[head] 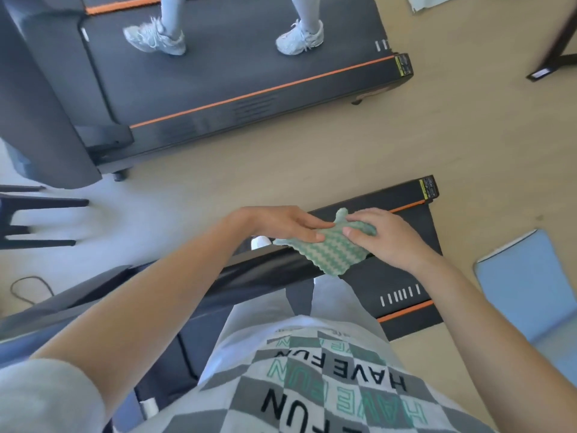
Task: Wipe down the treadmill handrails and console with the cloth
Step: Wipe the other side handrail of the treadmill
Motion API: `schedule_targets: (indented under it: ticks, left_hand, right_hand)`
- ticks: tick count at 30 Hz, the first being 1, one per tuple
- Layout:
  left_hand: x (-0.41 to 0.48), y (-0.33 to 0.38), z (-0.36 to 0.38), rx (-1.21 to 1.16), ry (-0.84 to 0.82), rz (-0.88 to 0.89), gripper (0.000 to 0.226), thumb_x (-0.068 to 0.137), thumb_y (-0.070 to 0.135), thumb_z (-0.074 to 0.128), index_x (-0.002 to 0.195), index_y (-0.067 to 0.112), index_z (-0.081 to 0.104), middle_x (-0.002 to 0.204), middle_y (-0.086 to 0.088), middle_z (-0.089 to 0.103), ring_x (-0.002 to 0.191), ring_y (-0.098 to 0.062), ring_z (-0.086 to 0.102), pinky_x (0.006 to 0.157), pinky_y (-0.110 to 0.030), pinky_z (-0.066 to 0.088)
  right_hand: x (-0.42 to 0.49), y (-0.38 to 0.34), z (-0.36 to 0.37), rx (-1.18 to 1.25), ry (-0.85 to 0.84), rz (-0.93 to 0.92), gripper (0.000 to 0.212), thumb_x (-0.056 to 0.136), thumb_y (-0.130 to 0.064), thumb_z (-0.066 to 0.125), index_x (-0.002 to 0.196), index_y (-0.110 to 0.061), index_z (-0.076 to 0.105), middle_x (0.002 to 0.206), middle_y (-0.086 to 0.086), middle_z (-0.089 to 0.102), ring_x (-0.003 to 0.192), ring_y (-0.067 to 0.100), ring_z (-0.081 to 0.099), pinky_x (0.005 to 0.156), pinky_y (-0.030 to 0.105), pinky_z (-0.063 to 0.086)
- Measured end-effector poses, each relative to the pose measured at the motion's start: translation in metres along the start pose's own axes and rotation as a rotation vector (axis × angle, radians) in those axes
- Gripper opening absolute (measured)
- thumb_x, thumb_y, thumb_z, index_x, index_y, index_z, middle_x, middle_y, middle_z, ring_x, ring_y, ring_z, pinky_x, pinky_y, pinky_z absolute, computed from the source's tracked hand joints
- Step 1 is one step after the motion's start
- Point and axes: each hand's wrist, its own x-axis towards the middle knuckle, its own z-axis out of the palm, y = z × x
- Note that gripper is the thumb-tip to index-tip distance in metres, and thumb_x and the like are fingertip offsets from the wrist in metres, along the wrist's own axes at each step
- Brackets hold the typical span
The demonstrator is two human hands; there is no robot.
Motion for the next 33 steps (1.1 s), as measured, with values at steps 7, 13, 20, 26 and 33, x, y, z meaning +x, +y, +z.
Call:
schedule_targets:
  ticks: [7,13,20,26,33]
  left_hand:
    - [-0.062,-0.045,0.026,-0.128,0.194,-0.025,0.052,0.089,0.06,0.07,0.139,0.056,0.054,0.134,0.028,0.062,0.123,0.003,0.057,0.111,-0.028,0.042]
    - [-0.095,-0.065,0.057,0.082,0.438,-0.161,0.072,0.074,0.083,0.059,0.141,0.065,0.043,0.134,0.023,0.062,0.119,-0.01,0.06,0.104,-0.038,0.047]
    - [-0.115,-0.066,0.1,0.305,0.828,-0.296,0.074,0.079,0.086,0.052,0.144,0.049,0.051,0.14,0.018,0.062,0.127,-0.01,0.057,0.107,-0.034,0.033]
    - [-0.106,-0.073,0.159,0.388,1.431,-0.443,0.074,0.08,0.084,0.05,0.125,0.03,0.072,0.125,0.007,0.072,0.124,-0.022,0.062,0.113,-0.047,0.035]
    - [-0.064,-0.067,0.219,0.316,1.986,-0.787,0.044,0.095,0.053,0.068,0.128,0.024,0.072,0.135,-0.003,0.066,0.121,-0.034,0.058,0.096,-0.043,0.041]
  right_hand:
    - [0.025,-0.055,0.007,-0.375,-0.366,-0.123,0.057,0.087,-0.077,0.047,0.138,-0.052,0.05,0.145,-0.013,0.055,0.139,0.021,0.044,0.096,0.036,0.04]
    - [0.043,-0.086,0.023,-0.321,-0.605,-0.262,0.063,0.087,-0.071,0.057,0.145,-0.049,0.045,0.15,-0.015,0.05,0.143,0.017,0.04,0.114,0.038,0.036]
    - [0.061,-0.104,0.043,-0.224,-0.789,-0.41,0.057,0.091,-0.061,0.062,0.144,-0.047,0.047,0.134,-0.025,0.061,0.123,0.001,0.056,0.108,0.028,0.042]
    - [0.076,-0.132,0.066,-0.176,-0.921,-0.579,0.059,0.095,-0.048,0.064,0.15,-0.037,0.044,0.144,-0.025,0.049,0.129,-0.008,0.045,0.11,0.017,0.034]
    - [0.069,-0.168,0.103,-0.203,-0.922,-0.75,0.071,0.092,-0.039,0.07,0.155,-0.032,0.036,0.156,-0.011,0.042,0.14,0.001,0.038,0.118,0.024,0.029]
